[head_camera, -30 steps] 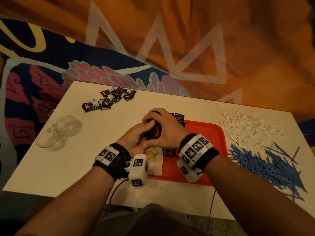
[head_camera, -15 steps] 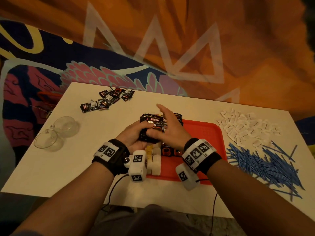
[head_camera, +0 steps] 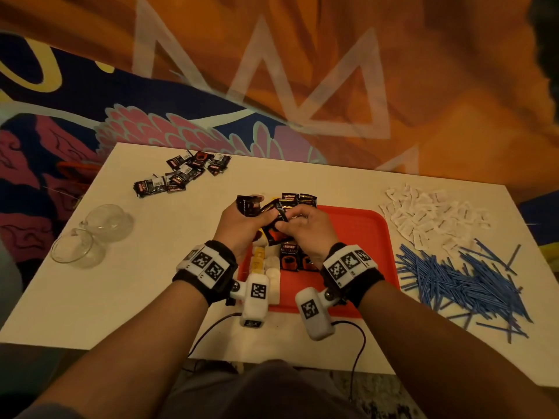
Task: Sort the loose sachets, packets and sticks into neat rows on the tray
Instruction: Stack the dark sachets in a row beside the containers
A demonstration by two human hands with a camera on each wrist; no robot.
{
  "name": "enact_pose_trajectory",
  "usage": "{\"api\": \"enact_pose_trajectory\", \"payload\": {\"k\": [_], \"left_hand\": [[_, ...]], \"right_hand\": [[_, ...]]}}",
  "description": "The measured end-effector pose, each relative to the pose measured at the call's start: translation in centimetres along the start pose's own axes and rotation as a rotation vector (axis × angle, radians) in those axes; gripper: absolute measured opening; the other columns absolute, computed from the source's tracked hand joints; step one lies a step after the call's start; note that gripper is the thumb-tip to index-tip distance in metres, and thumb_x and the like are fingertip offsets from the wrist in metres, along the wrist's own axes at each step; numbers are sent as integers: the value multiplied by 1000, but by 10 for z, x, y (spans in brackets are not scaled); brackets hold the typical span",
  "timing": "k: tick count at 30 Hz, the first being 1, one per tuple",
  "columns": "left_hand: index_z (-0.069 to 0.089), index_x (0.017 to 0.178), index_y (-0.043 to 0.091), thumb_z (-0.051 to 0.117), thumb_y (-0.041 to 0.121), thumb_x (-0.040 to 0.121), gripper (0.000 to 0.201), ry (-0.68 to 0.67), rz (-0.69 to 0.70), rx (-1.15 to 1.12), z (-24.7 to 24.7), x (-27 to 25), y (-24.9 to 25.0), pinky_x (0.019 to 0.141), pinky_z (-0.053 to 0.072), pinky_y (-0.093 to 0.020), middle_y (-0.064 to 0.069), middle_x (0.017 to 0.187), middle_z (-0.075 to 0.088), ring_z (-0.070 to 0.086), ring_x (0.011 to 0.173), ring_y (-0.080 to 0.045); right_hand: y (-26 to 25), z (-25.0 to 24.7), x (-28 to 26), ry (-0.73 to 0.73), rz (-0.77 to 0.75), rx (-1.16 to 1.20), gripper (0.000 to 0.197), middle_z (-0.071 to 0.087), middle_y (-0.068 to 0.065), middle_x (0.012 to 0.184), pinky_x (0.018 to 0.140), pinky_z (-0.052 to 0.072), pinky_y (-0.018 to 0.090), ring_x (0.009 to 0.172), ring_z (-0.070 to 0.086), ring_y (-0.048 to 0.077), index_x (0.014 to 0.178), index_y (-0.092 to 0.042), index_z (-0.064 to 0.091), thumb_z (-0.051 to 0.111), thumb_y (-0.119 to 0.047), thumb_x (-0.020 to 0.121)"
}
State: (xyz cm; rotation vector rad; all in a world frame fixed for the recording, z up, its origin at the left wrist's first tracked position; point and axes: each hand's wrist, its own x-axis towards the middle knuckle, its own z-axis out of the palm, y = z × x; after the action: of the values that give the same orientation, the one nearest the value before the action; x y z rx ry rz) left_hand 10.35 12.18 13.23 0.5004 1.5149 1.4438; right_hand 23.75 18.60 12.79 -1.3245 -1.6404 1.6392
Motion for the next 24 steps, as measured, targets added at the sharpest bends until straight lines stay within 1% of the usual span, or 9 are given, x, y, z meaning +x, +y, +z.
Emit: {"api": "enact_pose_trajectory", "payload": {"k": [2,5,7,11,14,17,20,22,24], "left_hand": [[69,102,14,70,0,86,21,-10,-22,-94,1,0,2,83,57,-39,-10,99,74,70,94,-24],[69,101,6,64,-1,90,14,-38,-93,-170,1,-1,5,64,58,-33,-9,87,74,72,79,-21],[66,106,3,62,0,92,15,-67,-133,-218,0,-1,4,60,57,-31,-11,87,73,73,76,-22],[67,106,6,57,4,95,14,-101,-135,-270,3,-3,3,60,58,-30,-9,87,75,74,78,-20],[69,97,8,57,2,93,14,-117,-161,-288,5,-3,3,61,59,-32,-9,81,74,73,76,-22],[69,98,6,57,1,91,15,-133,-199,-255,8,-3,0,71,58,-37,-13,86,73,71,81,-27],[69,100,6,62,7,93,10,-161,-200,-208,8,-3,-3,70,60,-37,-12,89,74,73,82,-25],[68,107,6,64,13,92,17,-118,-189,-209,5,-2,-7,70,60,-37,-14,98,75,73,90,-26],[66,116,4,68,13,90,28,-99,-179,-207,3,1,-12,76,59,-38,-16,108,73,72,99,-29]], "right_hand": [[0,-2,-3,-40,-1,26,22,69,17,89,79,60,35,81,69,24,86,-16,64,80,-4,77],[2,-4,-3,-107,25,39,29,72,19,98,89,57,46,94,70,31,97,-8,69,85,-12,73],[1,-8,-4,-165,37,73,22,74,18,92,87,58,44,86,72,28,94,-6,71,82,-7,75],[0,-16,-6,-229,23,100,17,74,15,84,71,59,31,70,71,19,89,-5,70,78,2,76],[1,-22,-5,-241,-4,15,17,73,3,78,63,53,20,67,69,9,85,-10,72,80,1,75],[5,-26,-2,-221,-38,-90,18,73,0,76,72,56,27,72,68,11,77,-19,72,83,-5,73],[13,-30,0,-228,-50,-117,15,76,11,86,85,57,45,87,72,32,77,-19,76,85,-9,71],[18,-31,0,-200,-55,-115,17,76,9,86,85,57,45,88,72,30,73,-24,77,85,-9,71],[25,-33,0,-163,-49,-104,18,75,4,83,78,59,36,79,71,19,73,-24,75,84,-8,72]]}}
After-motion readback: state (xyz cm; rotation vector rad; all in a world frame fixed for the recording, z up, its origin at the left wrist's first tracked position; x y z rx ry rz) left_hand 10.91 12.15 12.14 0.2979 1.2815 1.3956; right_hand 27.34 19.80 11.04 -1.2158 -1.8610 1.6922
